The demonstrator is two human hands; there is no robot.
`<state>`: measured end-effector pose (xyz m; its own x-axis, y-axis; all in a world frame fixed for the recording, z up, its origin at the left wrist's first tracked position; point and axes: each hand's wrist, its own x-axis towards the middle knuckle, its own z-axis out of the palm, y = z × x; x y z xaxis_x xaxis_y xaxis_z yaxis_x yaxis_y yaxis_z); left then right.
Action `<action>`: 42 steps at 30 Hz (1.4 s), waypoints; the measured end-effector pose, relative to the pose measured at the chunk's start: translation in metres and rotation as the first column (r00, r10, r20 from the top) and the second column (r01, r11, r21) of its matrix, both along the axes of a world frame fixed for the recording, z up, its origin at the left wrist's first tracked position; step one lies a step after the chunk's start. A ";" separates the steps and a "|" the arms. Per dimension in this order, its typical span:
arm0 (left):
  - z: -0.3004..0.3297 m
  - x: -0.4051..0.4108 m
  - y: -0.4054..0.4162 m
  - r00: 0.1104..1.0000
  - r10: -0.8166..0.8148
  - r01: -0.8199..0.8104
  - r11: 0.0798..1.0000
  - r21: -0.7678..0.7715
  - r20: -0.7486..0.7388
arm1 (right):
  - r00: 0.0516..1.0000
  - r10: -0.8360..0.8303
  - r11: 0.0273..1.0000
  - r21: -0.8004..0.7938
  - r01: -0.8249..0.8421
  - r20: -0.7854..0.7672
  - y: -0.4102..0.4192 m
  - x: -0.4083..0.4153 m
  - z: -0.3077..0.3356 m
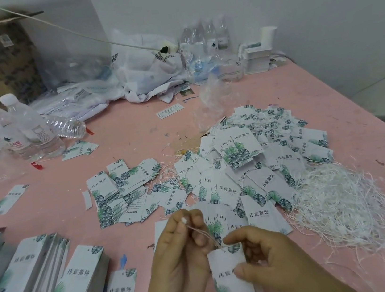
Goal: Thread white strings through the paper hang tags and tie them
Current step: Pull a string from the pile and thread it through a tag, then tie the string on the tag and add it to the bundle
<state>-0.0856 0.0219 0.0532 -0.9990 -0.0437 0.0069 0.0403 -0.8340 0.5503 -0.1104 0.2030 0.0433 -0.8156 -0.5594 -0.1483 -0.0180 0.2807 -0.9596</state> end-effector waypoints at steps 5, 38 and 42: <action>-0.001 -0.004 -0.010 0.999 0.038 -0.044 0.980 0.193 0.035 | 0.983 0.068 0.992 -0.113 -0.049 0.171 0.004 -0.001 0.002; -0.026 -0.002 -0.001 0.861 0.506 -0.254 0.341 -0.905 -0.052 | 0.769 -0.407 0.854 0.093 0.512 -0.493 0.008 -0.070 0.025; -0.032 0.000 0.004 0.877 0.478 -0.159 0.179 -0.971 -0.055 | 0.871 -0.101 0.907 0.316 0.280 -0.481 0.008 -0.016 0.004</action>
<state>-0.0855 0.0263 0.0217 -0.8719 -0.4796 0.0990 -0.0824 0.3430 0.9357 -0.1268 0.2113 0.0474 -0.9265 -0.3642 0.0945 -0.3254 0.6496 -0.6871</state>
